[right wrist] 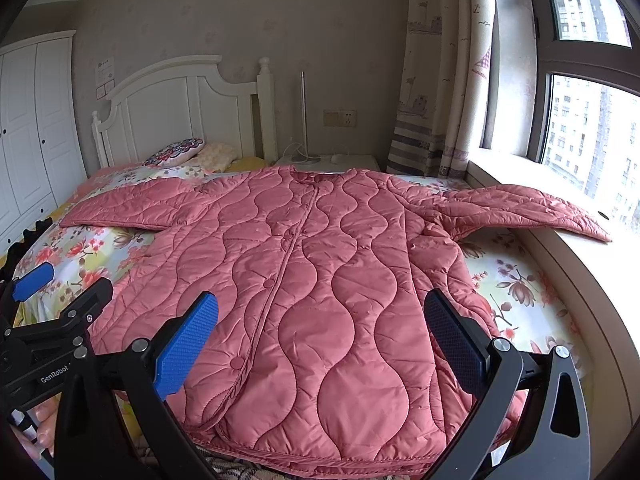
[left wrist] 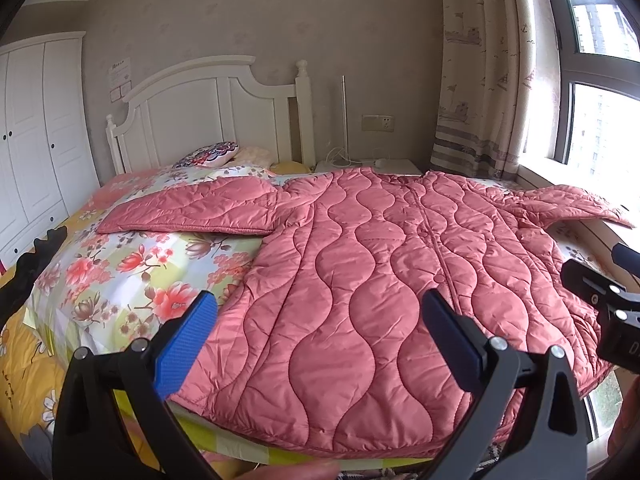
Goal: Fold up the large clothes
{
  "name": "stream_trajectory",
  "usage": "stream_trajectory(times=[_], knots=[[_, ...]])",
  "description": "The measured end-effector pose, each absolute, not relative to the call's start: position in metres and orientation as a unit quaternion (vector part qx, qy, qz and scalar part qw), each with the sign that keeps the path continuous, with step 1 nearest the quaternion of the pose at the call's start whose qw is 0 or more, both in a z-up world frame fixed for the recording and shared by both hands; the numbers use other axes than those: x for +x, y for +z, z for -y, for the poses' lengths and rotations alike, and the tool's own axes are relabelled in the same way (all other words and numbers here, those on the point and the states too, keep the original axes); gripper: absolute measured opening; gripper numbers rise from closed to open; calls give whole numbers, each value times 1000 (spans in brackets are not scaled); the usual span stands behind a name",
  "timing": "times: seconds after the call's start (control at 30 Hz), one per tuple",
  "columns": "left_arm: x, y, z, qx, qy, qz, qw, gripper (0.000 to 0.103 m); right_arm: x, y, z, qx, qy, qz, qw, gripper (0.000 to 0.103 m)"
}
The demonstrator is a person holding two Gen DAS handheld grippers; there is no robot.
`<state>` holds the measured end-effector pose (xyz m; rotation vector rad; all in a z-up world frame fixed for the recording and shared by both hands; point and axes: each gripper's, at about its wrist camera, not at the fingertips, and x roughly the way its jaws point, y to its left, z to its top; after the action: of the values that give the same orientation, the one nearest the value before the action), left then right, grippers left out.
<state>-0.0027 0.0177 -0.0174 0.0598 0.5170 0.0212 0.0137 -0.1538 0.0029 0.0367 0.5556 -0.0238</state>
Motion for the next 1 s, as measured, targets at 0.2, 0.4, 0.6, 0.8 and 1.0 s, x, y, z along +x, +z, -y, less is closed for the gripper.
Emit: stream_trajectory(times=[0.2,0.4,0.6,0.8,1.0], knots=[[-1,-17,-17,29,12,-259,965,101,14,1,154,18,-10,-276,961,99],[-1,-20,-17,30,11,-263,964,101,15,-2,152,18,-9,-281,960,99],[-1,-20,-16,31,11,-261,965,101,17,-3,154,20,-10,-284,959,99],[8,-15,-11,42,4,-251,967,101,19,-4,156,18,-13,-280,960,99],[43,-8,-3,43,0,-258,965,101,34,-17,167,21,-28,-300,953,99]])
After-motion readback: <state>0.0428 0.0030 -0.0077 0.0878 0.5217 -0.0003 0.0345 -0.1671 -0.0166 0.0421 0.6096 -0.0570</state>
